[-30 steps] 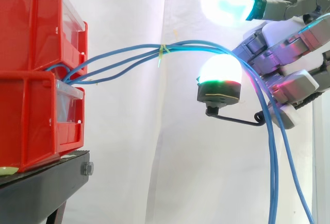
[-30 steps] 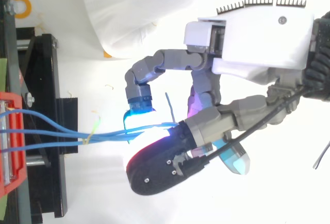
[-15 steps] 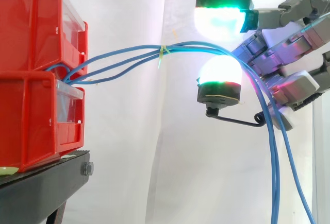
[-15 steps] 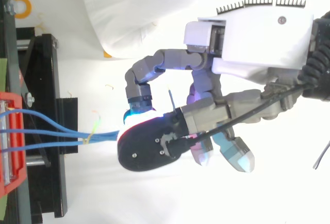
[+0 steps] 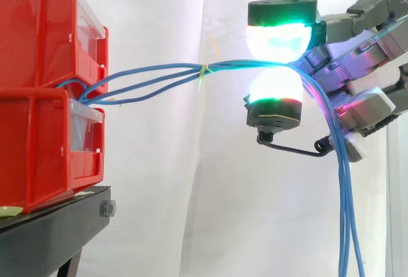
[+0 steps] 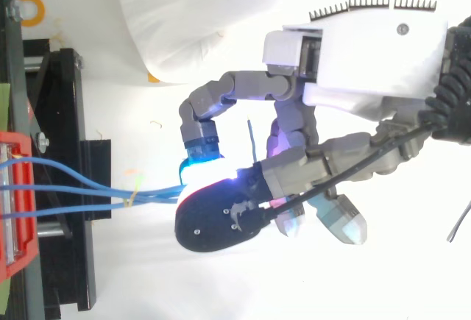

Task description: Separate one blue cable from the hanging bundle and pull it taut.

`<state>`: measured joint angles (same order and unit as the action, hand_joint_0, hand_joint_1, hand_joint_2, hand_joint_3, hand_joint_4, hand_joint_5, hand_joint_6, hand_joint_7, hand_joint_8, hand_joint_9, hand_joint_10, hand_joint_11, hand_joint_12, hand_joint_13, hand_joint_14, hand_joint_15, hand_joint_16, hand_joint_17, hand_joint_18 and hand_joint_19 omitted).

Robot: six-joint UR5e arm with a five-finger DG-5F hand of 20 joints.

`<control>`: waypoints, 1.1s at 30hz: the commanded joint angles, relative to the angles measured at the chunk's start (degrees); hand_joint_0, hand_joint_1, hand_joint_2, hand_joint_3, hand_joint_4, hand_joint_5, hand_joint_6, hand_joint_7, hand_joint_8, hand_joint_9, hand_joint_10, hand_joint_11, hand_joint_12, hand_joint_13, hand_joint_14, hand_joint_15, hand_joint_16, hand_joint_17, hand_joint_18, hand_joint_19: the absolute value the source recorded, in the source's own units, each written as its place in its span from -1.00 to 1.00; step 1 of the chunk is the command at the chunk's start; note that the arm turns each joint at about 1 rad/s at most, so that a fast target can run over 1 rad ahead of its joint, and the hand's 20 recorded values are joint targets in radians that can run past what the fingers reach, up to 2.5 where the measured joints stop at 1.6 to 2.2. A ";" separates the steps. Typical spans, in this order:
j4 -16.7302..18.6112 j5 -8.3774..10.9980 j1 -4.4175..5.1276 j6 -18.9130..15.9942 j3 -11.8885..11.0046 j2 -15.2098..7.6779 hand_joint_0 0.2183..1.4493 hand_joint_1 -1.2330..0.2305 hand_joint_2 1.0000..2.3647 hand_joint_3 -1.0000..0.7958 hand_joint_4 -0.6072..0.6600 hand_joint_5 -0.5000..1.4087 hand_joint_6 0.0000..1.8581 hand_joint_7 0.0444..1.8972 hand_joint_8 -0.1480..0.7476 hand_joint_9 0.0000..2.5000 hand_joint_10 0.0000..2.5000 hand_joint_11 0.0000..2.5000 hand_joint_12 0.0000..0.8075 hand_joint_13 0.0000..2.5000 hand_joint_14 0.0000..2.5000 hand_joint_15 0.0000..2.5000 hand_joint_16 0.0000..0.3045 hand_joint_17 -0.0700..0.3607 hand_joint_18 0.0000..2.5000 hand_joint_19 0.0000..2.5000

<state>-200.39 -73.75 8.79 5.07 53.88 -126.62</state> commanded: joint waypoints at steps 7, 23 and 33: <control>0.00 0.01 0.00 0.02 0.09 0.05 -0.21 -0.32 -0.98 -0.19 0.21 -0.33 -0.46 0.43 -0.16 0.63 -0.98 -0.56 -0.26 0.16 -0.98 -0.53 -0.54 0.05 -0.12 -0.57; 0.00 -0.08 0.00 0.02 0.35 0.05 -0.52 -0.06 -1.00 -0.44 0.27 -0.33 -0.46 0.41 -0.22 0.66 -0.98 -0.59 -0.26 0.18 -0.98 -0.54 -0.51 0.11 -0.08 -0.58; 0.09 -0.08 0.00 0.02 0.44 0.05 -0.36 -0.04 -1.00 -0.44 0.27 -0.33 -0.46 0.42 -0.24 0.66 -0.98 -0.58 -0.29 0.17 -0.98 -0.52 -0.53 0.07 -0.12 -0.56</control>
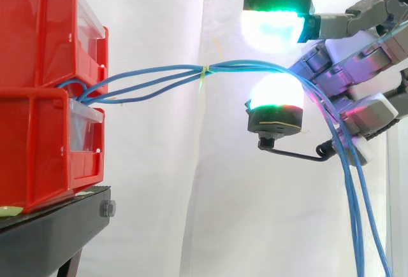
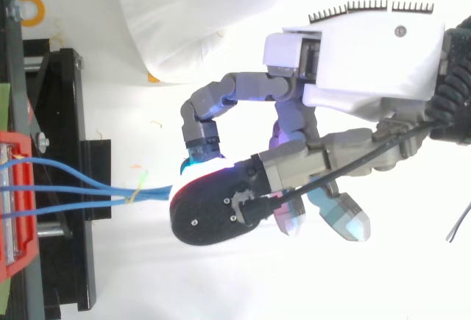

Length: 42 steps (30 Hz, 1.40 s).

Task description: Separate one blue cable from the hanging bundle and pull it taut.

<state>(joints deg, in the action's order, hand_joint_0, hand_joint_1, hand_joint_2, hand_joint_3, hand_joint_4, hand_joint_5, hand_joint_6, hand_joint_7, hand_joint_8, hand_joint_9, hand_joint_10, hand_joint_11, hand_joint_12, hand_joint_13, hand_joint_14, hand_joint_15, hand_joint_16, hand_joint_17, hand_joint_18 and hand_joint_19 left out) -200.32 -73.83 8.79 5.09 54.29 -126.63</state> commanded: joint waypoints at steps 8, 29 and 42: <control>0.02 0.00 0.00 0.01 0.02 0.06 -0.21 -0.20 -0.99 -0.38 0.29 -0.33 -0.46 0.41 -0.25 0.67 -0.98 -0.57 -0.28 0.18 -0.98 -0.52 -0.55 0.04 -0.10 -0.55; 0.20 0.53 0.00 -0.08 0.20 0.06 -0.53 -0.32 -1.00 -0.44 0.30 -0.33 -0.46 0.41 -0.20 0.67 -0.98 -0.59 -0.24 0.18 -0.98 -0.54 -0.50 0.12 -0.08 -0.59; 0.81 0.61 0.00 0.01 0.20 0.06 -0.35 0.07 -1.00 -0.44 0.23 -0.33 -0.46 0.39 -0.28 0.69 -0.98 -0.58 -0.31 0.18 -0.98 -0.53 -0.54 0.06 -0.14 -0.56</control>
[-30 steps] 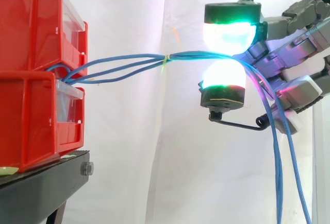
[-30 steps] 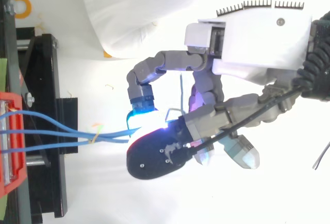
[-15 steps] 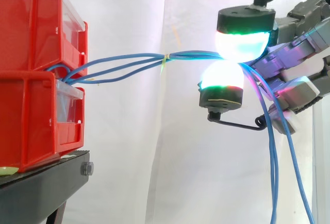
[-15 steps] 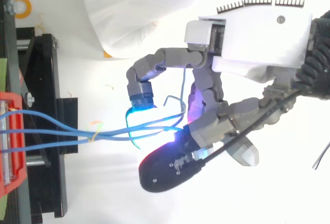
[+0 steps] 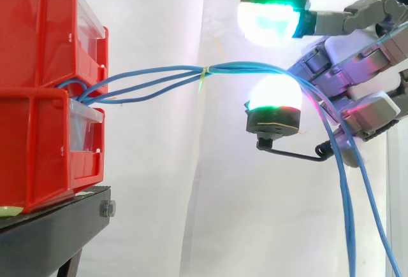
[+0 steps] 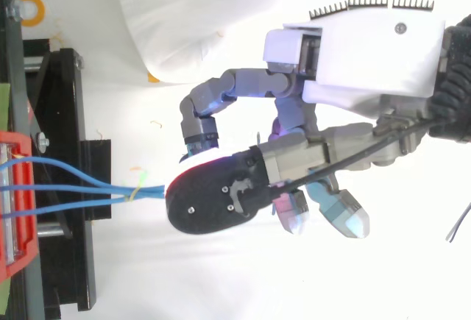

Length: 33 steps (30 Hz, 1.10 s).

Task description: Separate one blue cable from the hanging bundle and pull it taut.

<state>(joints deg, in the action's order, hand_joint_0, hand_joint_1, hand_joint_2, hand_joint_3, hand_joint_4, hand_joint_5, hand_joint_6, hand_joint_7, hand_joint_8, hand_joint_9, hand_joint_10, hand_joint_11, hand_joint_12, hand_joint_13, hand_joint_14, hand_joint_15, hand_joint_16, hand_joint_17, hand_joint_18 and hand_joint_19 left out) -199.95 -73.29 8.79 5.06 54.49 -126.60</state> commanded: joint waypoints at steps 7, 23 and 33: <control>0.53 0.08 0.00 -0.05 0.00 -0.05 -0.16 -0.22 -0.99 -0.37 0.23 -0.33 -0.46 0.38 -0.28 0.70 -0.98 -0.58 -0.28 0.18 -0.98 -0.53 -0.55 0.04 -0.13 -0.56; 0.53 0.08 0.00 -0.05 0.18 -0.05 -0.19 -0.51 -0.98 -0.19 0.15 -0.32 -0.46 0.37 -0.19 0.68 -0.98 -0.55 -0.29 0.15 -0.98 -0.53 -0.55 0.04 -0.14 -0.58; 0.44 0.08 0.00 -0.05 0.27 -0.05 -0.22 -0.58 -1.00 -0.44 0.17 -0.33 -0.46 0.36 -0.20 0.67 -0.98 -0.56 -0.29 0.15 -0.98 -0.53 -0.55 0.04 -0.14 -0.58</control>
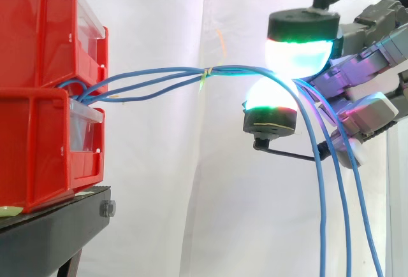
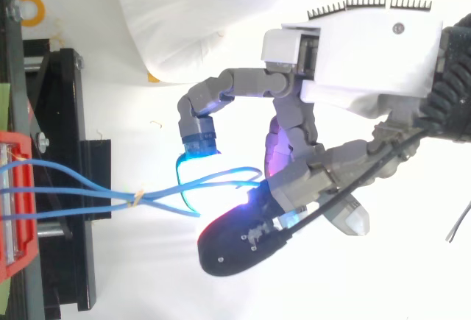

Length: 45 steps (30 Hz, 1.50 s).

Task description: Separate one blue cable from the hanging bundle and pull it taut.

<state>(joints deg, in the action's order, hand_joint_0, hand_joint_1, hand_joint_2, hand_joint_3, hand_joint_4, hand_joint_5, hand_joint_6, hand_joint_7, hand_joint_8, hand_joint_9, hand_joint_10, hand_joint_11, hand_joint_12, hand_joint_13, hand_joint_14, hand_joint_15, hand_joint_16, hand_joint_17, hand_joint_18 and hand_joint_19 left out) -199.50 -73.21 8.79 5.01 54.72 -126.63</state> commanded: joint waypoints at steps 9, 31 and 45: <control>0.17 0.00 0.00 0.00 0.12 -0.02 -0.65 -0.08 -1.00 -0.44 0.26 -0.32 -0.46 0.37 -0.19 0.72 -0.98 -0.63 -0.23 0.21 -0.99 -0.58 -0.45 0.20 -0.05 -0.62; 0.17 0.09 0.00 0.00 0.30 0.07 -0.14 -0.23 -0.98 -0.29 0.17 -0.32 -0.46 0.37 -0.29 0.71 -0.98 -0.56 -0.29 0.16 -0.98 -0.54 -0.56 0.03 -0.14 -0.55; 0.25 0.35 0.00 0.00 0.39 -0.02 -0.49 -0.23 -1.00 -0.44 0.17 -0.32 -0.46 0.38 -0.25 0.70 -0.98 -0.59 -0.28 0.16 -0.98 -0.55 -0.52 0.09 -0.13 -0.59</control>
<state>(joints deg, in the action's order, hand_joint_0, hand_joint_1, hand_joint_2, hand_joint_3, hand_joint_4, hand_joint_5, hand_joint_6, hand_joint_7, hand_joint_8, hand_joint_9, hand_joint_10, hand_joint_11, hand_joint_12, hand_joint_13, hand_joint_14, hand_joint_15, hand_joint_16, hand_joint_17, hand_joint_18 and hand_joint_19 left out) -199.31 -72.87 8.80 5.01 55.11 -126.63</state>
